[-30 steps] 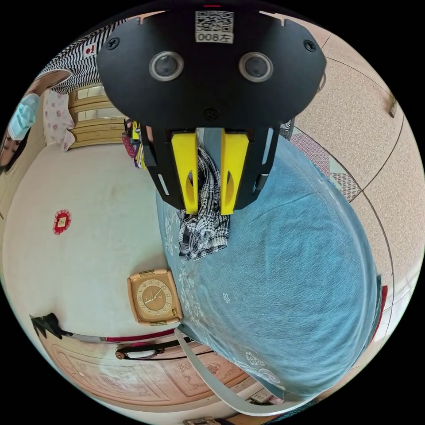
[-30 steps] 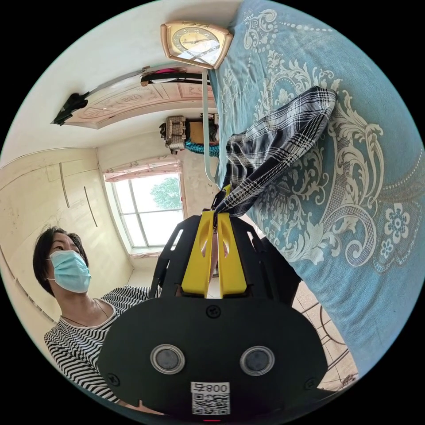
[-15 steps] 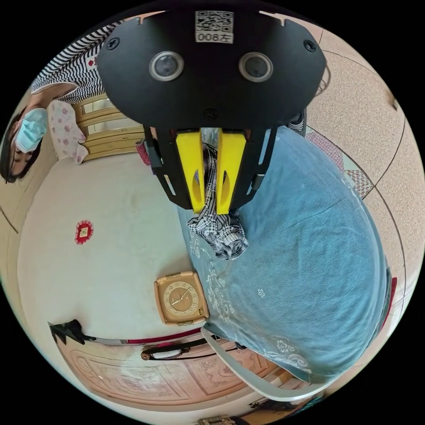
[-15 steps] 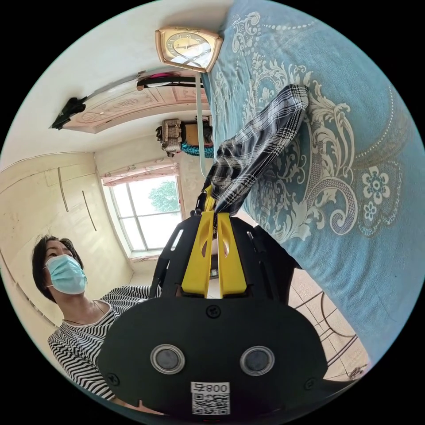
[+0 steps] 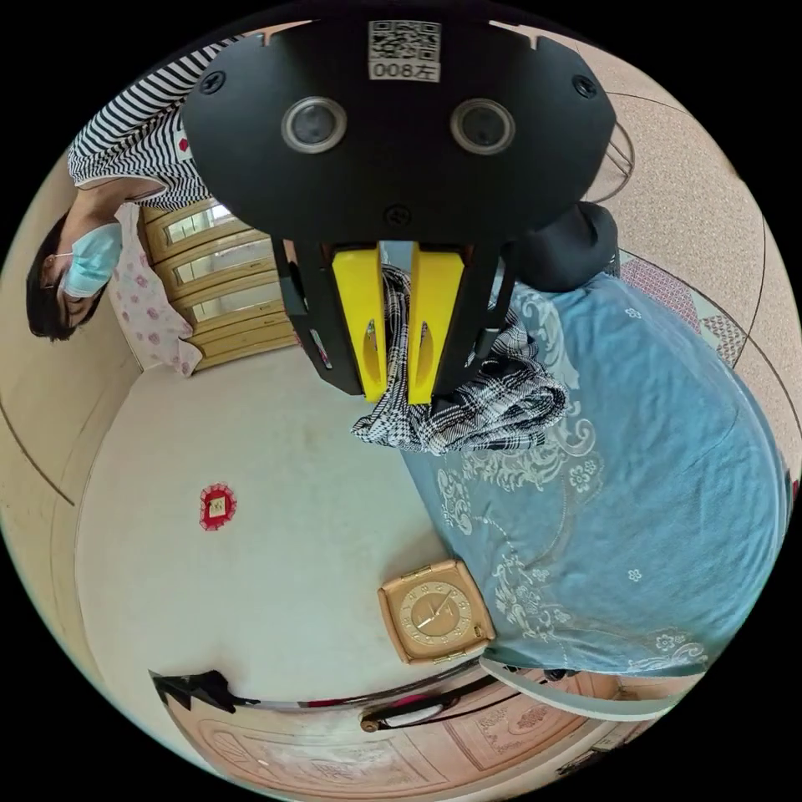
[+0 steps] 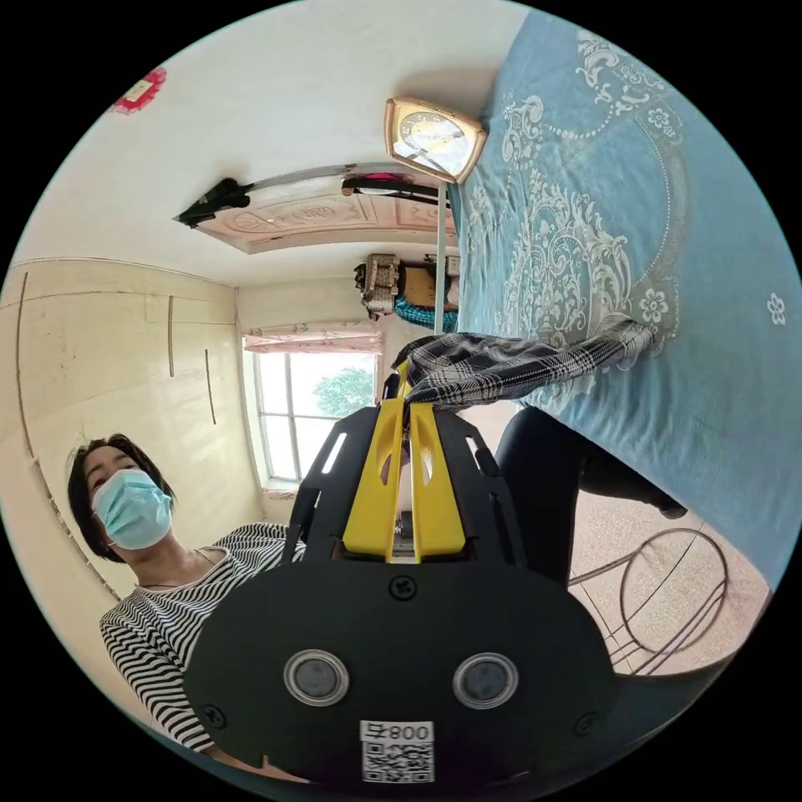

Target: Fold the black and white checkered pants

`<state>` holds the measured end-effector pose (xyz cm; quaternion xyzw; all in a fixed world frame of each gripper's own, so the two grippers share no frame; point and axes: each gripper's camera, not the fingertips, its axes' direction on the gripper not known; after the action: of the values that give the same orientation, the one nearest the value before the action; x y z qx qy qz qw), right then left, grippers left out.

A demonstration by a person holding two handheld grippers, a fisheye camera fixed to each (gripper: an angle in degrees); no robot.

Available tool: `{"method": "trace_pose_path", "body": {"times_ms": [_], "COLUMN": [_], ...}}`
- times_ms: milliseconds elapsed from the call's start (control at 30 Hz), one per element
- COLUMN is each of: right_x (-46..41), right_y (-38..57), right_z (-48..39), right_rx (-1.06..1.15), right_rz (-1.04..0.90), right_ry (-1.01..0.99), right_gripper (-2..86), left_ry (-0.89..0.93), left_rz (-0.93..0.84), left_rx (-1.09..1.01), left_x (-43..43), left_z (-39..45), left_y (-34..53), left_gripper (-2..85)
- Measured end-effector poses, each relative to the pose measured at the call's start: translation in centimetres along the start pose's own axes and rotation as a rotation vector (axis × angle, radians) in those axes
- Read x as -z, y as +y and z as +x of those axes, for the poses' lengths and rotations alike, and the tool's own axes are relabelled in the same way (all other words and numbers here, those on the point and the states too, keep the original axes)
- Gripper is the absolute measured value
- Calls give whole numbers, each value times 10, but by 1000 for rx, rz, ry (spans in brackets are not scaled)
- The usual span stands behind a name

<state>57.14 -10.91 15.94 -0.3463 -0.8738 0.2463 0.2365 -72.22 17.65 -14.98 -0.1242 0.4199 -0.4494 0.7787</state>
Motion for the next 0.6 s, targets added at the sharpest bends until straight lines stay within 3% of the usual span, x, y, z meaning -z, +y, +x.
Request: {"method": "trace_pose_path", "body": {"times_ms": [233, 433, 600], "right_x": [138, 290, 419], "right_y": [124, 231, 311], "right_z": [-101, -194, -302], "right_rx": [72, 168, 313], "right_rz": [272, 584, 797], "right_ry": [-38, -12, 144], "right_gripper": [7, 7, 7], "left_ry": [84, 214, 387], "left_rz": [-234, -479, -654], "left_rx": [-73, -204, -336], "left_x": [-174, -388, -598], "left_z": [77, 180, 301], "left_y": [24, 50, 96], "left_gripper": [30, 31, 31]}}
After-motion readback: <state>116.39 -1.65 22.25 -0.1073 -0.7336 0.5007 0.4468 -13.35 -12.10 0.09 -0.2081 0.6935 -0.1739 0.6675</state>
